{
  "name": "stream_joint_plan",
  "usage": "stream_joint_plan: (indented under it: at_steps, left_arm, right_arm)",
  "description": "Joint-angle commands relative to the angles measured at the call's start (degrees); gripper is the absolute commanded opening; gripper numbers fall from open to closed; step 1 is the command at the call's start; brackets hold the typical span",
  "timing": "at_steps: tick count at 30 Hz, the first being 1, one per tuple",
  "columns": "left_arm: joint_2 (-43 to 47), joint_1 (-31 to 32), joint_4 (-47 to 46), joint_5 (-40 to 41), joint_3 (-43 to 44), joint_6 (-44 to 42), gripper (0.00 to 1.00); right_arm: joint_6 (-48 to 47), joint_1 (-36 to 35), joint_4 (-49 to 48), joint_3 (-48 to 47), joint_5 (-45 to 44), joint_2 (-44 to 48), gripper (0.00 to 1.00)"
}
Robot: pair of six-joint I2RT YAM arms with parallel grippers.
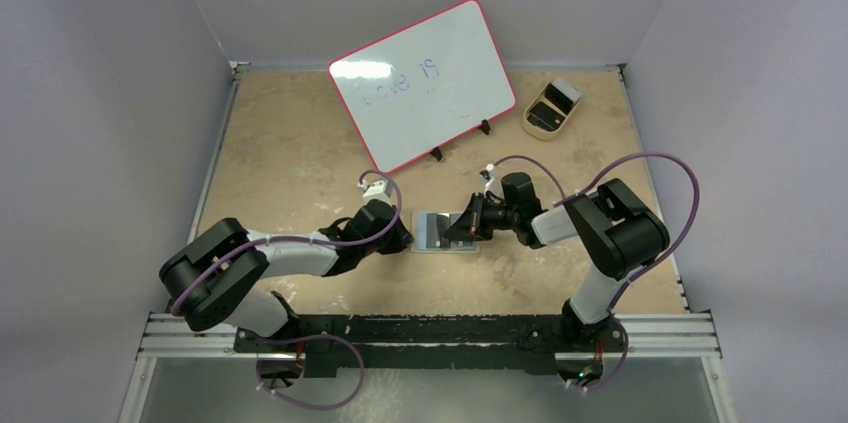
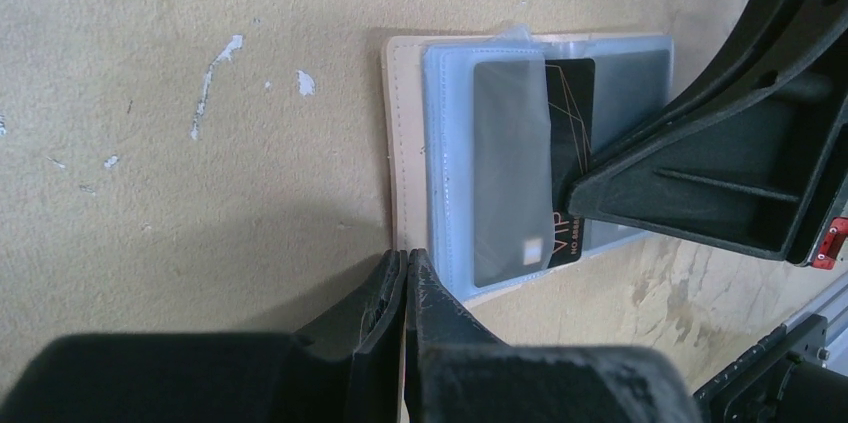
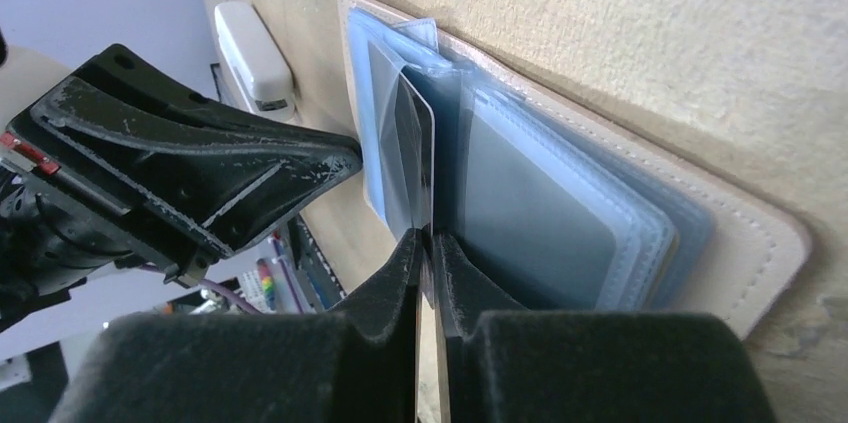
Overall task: Put the credit cards into the card holder
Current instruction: Insert the credit card into the card holder.
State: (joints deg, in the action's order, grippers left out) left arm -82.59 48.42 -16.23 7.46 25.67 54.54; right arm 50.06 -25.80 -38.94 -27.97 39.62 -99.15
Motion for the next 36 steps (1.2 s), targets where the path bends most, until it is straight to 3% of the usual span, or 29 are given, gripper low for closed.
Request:
stream_joint_plan:
  at_steps: [1,10,15,28,36]
  left_arm:
    - [0.54,1.05,-0.91,-0.83,-0.7,0.91,0.0]
    - [0.45,1.29,-0.64,-0.01,-1.27,1.24,0.0]
    - [-0.02,1.31,-1.08,0.01,-1.31,1.22,0.0]
    - [-0.77,1.32,1.16,1.55,3.66,0.63,0.0]
    - [-6.06,1.24,0.99,1.46,7.44,-0.28,0.0]
  right_arm:
    - [-3.95,-1.25,4.72,-2.98,-2.72,-0.22,0.09]
    - [-12.1,-1.29,22.5,-7.86,-14.43,8.39,0.35]
    - [-12.77,-1.28,24.54,-8.25,-17.0,11.46,0.43]
    - [-16.06,-1.43,19.5,-11.27,-13.3,5.83,0.45]
    - [-14.89,-3.43,16.14,-10.62,-8.52,4.37,0.45]
